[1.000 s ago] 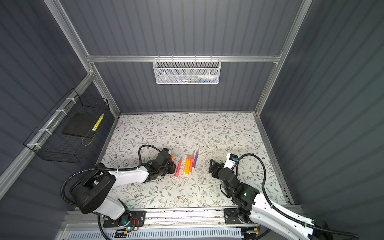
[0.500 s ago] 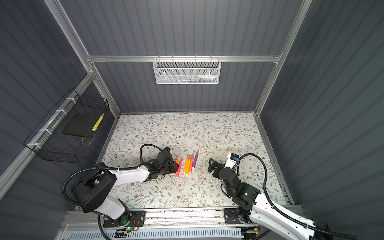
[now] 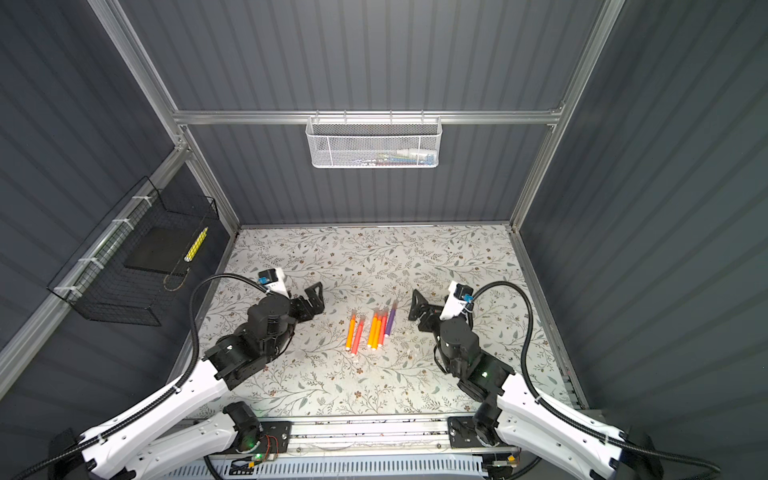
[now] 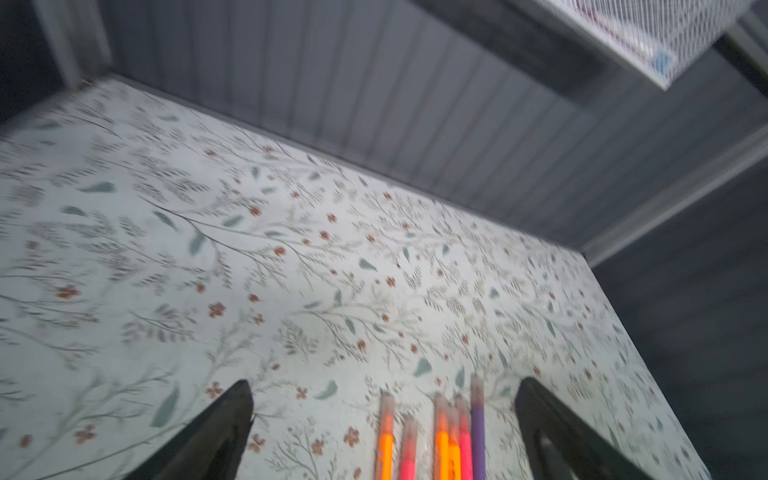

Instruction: Insert the pens into the pen caps

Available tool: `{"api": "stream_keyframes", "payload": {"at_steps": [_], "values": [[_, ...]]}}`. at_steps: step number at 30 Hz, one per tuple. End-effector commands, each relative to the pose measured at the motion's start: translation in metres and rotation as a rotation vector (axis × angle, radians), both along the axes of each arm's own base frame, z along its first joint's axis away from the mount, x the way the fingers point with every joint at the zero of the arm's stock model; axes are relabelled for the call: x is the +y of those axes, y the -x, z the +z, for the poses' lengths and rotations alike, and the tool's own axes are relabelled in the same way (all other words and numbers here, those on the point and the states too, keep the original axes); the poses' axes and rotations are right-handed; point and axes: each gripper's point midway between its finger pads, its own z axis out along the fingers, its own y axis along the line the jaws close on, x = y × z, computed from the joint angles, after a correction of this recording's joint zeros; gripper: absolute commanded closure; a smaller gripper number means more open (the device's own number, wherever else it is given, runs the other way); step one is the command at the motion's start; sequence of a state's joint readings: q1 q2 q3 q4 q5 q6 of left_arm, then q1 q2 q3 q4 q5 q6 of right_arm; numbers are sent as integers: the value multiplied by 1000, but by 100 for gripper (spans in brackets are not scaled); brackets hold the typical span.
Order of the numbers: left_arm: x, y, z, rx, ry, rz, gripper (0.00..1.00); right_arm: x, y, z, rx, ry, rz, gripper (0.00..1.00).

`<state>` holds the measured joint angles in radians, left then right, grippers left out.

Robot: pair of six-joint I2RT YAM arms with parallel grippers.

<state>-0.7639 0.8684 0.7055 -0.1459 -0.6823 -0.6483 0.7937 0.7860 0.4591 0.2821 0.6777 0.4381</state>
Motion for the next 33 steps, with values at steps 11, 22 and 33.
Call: {"api": "stream_keyframes", "payload": {"at_steps": [11, 22, 33], "values": [[134, -38, -98, 52, -402, 399, 1, -156, -77, -91, 72, 559, -487, 1], [171, -89, -150, 40, -479, 396, 1, -171, -89, -123, 87, 313, -287, 1], [148, -124, -186, 127, -496, 193, 1, -178, -98, -129, 133, 310, -308, 1]]}}
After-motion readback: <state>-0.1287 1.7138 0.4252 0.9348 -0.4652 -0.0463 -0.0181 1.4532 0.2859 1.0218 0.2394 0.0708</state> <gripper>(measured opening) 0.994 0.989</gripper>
